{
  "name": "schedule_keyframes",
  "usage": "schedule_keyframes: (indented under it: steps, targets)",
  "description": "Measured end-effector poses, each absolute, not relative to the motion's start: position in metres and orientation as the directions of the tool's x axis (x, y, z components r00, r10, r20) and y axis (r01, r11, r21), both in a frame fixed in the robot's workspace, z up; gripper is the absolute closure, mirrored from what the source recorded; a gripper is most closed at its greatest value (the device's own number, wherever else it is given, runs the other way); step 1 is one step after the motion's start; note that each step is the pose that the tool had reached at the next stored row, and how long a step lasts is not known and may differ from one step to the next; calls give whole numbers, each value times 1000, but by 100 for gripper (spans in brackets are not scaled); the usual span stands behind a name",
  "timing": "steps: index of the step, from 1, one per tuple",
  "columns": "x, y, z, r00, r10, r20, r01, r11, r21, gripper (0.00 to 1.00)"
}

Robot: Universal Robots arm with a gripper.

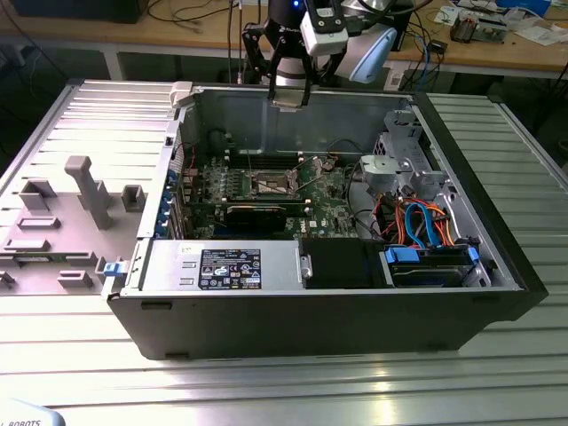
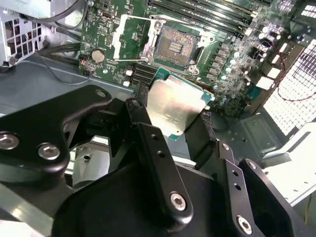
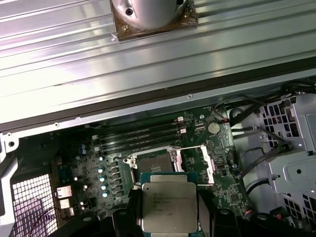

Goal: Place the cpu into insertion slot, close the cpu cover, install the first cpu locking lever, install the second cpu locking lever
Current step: 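Place the cpu into insertion slot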

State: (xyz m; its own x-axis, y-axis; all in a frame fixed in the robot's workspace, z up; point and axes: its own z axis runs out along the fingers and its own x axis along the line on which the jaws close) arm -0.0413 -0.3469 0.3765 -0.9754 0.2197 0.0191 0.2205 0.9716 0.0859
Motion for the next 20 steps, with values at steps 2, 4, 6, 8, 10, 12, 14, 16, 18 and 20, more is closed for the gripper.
schedule_keyframes:
  steps: [2, 4, 6, 8, 10, 12, 14, 16, 18, 20]
  targets:
    - [-41, -347, 376, -974, 227, 19, 228, 970, 86, 46]
    - [-41, -347, 376, -974, 228, 19, 228, 970, 86, 46]
    - [-41, -347, 376, -974, 228, 19, 228, 970, 86, 46]
    - [-41, -347, 376, -974, 228, 19, 228, 970, 86, 46]
    - [-41, -347, 376, -973, 228, 19, 229, 970, 86, 46]
    - [-42, -347, 376, -968, 249, 19, 250, 964, 86, 46]
    - [-42, -347, 376, -964, 265, 19, 265, 960, 86, 46]
    - [-42, -347, 376, -961, 275, 19, 276, 957, 86, 46]
    - [-42, -347, 376, -959, 284, 19, 285, 955, 86, 46]
    - [-42, -347, 376, -956, 293, 19, 294, 952, 86, 46]
